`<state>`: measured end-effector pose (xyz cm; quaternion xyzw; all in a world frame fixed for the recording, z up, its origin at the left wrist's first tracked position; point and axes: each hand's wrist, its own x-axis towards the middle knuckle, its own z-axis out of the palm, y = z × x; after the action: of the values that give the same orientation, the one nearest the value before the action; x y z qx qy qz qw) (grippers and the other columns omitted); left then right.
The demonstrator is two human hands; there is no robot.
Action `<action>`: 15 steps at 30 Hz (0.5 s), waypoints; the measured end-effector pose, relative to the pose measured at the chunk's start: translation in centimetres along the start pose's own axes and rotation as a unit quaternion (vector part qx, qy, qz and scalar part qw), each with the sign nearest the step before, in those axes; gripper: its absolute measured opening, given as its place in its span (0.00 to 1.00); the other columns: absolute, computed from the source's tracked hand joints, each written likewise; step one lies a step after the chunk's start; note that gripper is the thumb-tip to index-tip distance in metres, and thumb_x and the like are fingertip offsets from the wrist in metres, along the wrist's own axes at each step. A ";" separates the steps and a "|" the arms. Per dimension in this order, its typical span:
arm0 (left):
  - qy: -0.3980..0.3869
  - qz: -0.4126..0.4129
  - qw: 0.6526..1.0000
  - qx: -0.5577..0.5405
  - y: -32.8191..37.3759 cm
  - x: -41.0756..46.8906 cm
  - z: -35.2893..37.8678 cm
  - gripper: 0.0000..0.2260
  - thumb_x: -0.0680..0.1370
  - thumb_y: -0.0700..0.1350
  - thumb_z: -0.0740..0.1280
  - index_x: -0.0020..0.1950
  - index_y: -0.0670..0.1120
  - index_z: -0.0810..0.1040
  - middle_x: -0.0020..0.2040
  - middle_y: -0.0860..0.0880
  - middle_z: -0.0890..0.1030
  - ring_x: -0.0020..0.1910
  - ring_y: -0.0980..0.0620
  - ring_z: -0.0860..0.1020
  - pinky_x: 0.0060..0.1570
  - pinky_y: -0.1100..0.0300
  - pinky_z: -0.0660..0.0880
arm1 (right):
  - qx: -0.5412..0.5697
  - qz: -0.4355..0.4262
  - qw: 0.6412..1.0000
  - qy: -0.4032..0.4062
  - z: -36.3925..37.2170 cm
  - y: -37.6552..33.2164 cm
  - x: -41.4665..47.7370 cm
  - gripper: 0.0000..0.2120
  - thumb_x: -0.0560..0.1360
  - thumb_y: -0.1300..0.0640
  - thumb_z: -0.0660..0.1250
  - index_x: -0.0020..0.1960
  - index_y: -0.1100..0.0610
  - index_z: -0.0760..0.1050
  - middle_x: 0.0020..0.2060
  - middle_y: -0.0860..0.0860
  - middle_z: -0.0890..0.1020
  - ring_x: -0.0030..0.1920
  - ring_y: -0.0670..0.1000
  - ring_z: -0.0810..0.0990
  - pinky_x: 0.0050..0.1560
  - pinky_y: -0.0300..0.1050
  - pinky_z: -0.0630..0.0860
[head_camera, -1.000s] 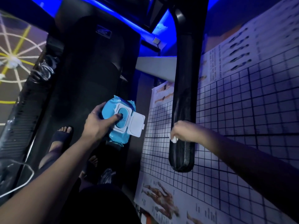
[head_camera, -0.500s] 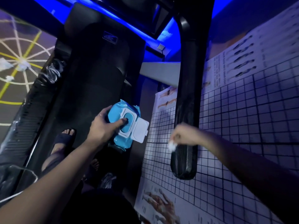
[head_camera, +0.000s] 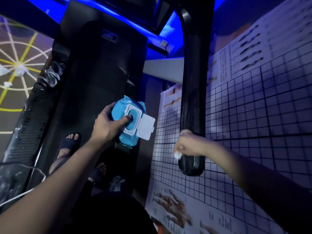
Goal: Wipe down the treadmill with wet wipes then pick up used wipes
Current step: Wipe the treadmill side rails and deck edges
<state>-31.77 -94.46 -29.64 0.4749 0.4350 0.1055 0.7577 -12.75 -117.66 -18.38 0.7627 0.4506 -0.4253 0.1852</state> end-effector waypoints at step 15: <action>0.008 -0.011 1.000 0.024 -2.3 -1.1 -1.2 0.37 0.68 0.51 0.84 0.75 0.51 0.74 0.57 0.56 0.85 0.51 0.56 0.86 0.53 0.48 0.84 | -0.139 -0.003 0.988 0.068 2.0 -2.3 -0.4 0.12 0.78 0.60 0.67 0.58 0.51 0.83 0.50 0.53 0.84 0.52 0.54 0.78 0.57 0.48 0.79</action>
<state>-33.92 -95.54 -31.12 0.4870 0.4484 0.0902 0.7441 -15.71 -117.96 -18.98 0.7555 0.5191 -0.3057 0.2574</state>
